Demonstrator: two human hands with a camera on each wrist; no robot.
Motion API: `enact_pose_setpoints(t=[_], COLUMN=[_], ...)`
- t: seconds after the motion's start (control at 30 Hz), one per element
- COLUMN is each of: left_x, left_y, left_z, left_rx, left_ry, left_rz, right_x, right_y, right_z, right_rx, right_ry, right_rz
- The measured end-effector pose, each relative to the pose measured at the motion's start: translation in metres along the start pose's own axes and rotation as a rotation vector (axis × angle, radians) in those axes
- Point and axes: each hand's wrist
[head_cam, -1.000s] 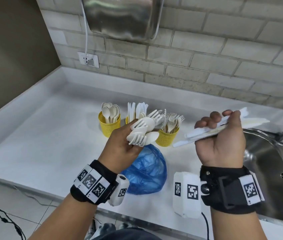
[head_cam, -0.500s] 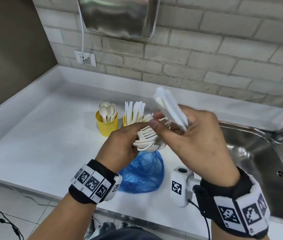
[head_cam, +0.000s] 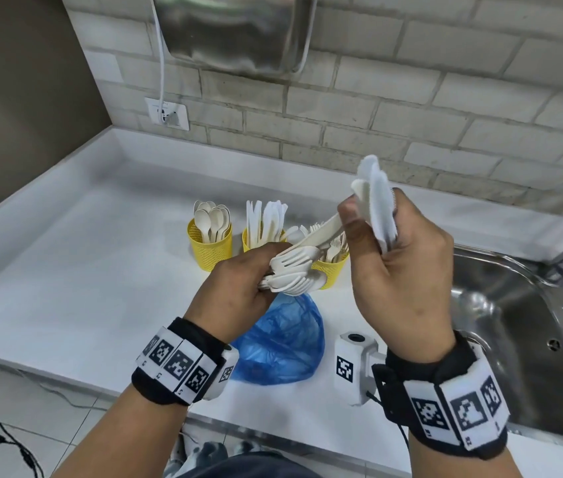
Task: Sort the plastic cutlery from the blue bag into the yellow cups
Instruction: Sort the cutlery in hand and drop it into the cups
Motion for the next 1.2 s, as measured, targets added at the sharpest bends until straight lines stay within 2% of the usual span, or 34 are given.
enact_pose_setpoints(t=[0.1, 0.17, 0.23, 0.37, 0.43, 0.53, 0.6, 0.7, 0.83, 1.07, 1.2], left_x=[-0.001, 0.0, 0.0, 0.0, 0.003, -0.003, -0.013, -0.023, -0.028, -0.033, -0.037], left_y=[-0.001, -0.002, -0.002, -0.001, -0.002, 0.002, 0.006, 0.009, 0.011, 0.014, 0.015], left_z=[0.0, 0.0, 0.0, -0.001, -0.003, -0.004, -0.003, 0.0, 0.002, 0.002, 0.002], left_rx=[-0.002, 0.003, -0.002, -0.037, -0.058, -0.026, -0.011, -0.025, -0.027, 0.053, 0.115], left_ry=[0.0, 0.006, 0.002, 0.031, 0.096, 0.243, 0.275, 0.279, 0.24, 0.251, 0.266], left_rz=[-0.024, -0.039, -0.059, -0.135, -0.187, -0.437, -0.623, -0.799, -0.845, -0.934, -0.969], right_x=[-0.001, -0.003, -0.005, -0.004, -0.001, -0.001, -0.006, -0.012, -0.02, -0.024, -0.022], right_y=[-0.006, -0.008, -0.009, -0.006, -0.003, 0.003, 0.007, 0.008, 0.006, 0.005, 0.003], right_z=[-0.002, -0.001, -0.002, -0.002, 0.002, 0.011, 0.014, 0.015, 0.015, 0.014, 0.013], right_rx=[0.065, 0.184, 0.207, -0.024, -0.138, -0.335, -0.441, -0.531, -0.611, -0.601, -0.53], right_ry=[-0.16, -0.146, -0.129, -0.239, -0.291, -0.37, -0.47, -0.645, -0.786, -0.863, -0.728], right_rz=[0.216, 0.209, 0.204, 0.419, 0.569, 0.781, 0.93, 1.083, 1.287, 1.229, 1.085])
Point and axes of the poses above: each hand's wrist, its own z-axis towards the middle knuckle, its own y-axis out of the back of the hand, x = y × z
